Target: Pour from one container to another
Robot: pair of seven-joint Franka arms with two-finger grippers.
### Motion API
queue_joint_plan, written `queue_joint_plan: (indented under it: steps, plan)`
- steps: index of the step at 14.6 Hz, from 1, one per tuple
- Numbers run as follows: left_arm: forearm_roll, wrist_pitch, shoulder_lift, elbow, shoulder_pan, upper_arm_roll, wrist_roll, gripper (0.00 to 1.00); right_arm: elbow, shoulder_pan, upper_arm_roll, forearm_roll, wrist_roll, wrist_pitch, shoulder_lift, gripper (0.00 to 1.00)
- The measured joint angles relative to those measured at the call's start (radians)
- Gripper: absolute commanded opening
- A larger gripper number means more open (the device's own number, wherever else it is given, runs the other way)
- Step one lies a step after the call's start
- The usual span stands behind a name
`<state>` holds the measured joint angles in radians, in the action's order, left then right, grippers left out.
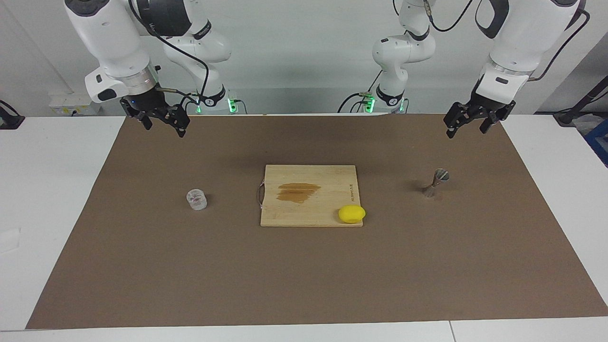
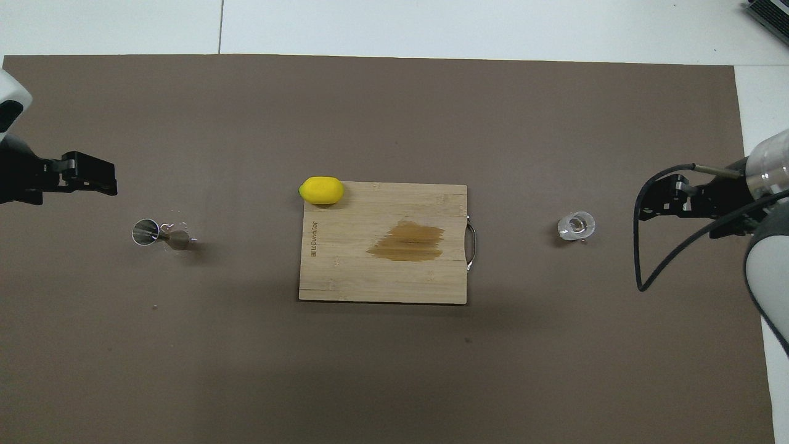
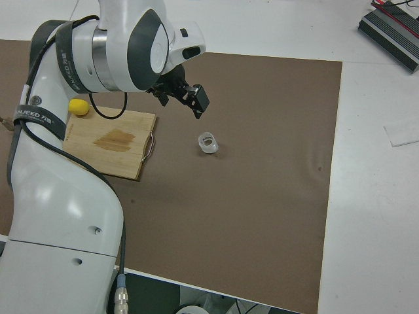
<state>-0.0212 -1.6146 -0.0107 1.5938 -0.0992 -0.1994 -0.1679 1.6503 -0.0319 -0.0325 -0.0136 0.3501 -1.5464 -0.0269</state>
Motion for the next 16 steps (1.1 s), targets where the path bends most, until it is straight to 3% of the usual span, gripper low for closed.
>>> queue_joint_plan:
  steps: [4, 9, 16]
  plan:
    - [0.000, -0.060, -0.001, 0.025, 0.000, 0.000, 0.000, 1.00, 0.000, 0.000, 0.000, 0.000, 0.000, 0.000, 0.000, 1.00]
    - [0.000, -0.288, -0.032, 0.223, -0.001, 0.005, 0.000, 1.00, 0.000, 0.000, 0.000, 0.000, 0.000, 0.000, 0.000, 1.00]
    - [-0.001, -0.585, -0.033, 0.414, -0.053, 0.011, 0.025, 1.00, 0.000, 0.000, 0.000, 0.000, 0.000, 0.000, 0.000, 1.00]
